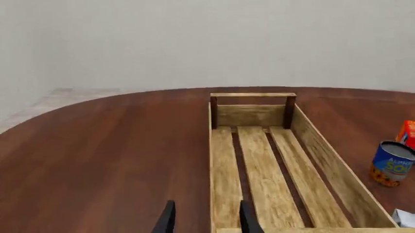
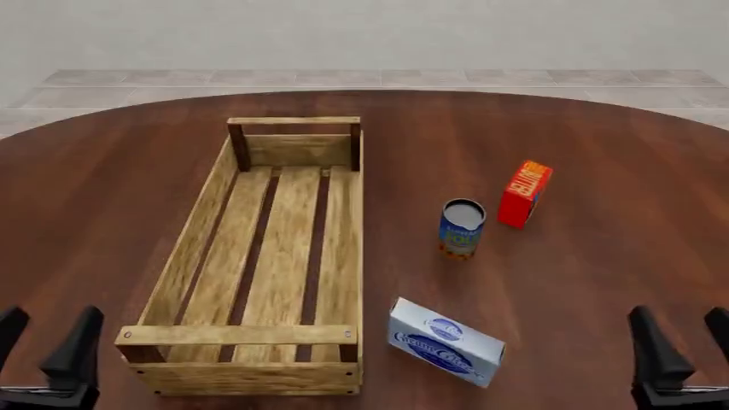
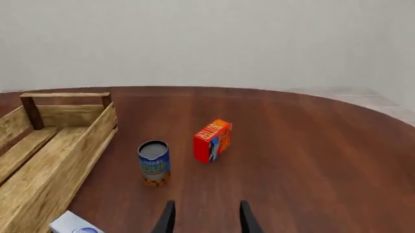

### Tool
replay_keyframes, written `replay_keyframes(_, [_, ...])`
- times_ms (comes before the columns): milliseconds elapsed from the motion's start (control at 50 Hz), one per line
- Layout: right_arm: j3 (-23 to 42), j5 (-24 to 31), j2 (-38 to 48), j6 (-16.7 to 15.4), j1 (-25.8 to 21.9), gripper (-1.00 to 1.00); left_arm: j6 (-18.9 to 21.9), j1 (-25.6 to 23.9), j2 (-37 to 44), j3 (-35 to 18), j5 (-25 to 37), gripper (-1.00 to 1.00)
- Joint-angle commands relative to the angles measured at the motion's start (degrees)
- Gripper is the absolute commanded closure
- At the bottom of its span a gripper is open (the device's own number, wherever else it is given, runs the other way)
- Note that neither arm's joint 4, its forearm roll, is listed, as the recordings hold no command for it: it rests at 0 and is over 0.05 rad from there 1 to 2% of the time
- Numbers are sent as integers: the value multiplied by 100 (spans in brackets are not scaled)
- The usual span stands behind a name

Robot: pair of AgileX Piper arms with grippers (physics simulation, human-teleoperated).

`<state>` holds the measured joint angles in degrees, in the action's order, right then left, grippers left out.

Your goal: Pick up the cream cheese and put it in the tray.

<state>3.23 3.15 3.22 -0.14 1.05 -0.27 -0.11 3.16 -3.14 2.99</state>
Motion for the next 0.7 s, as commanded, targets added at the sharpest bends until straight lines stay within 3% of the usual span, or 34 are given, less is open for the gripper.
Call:
replay_keyframes(20, [-244,-237,-292,-23,-158,-100,234,-57,-308,309,-356,-100])
replay_keyframes(200, [-123,-169,-267,-34,-134,-100,271,-91,-313,310,-372,-100])
replay_keyframes(240, [-89,-83,-292,319,-136,-100,271,-98,-312,310,-364,-100])
replay_keyframes(280, [45,14,-278,35,-201,-100,280,-106,-312,311,-353,-100])
replay_keyframes(360, [351,243,-308,163,-203,-100,297,-114,-313,313,-342,-100])
replay_keyframes(520, [1045,821,-305,47,-271,-100,305,-125,-313,313,-305,-100])
replay_keyframes(560, [1171,907,-306,-349,-360,-100,187,-118,-311,313,-268,-100])
replay_keyframes(660, [1326,1088,-195,-80,-426,-100,125,-100,-309,312,-251,-100])
replay_keyframes(700, [1370,1101,-87,-116,-469,-100,137,-113,-310,311,-247,-100])
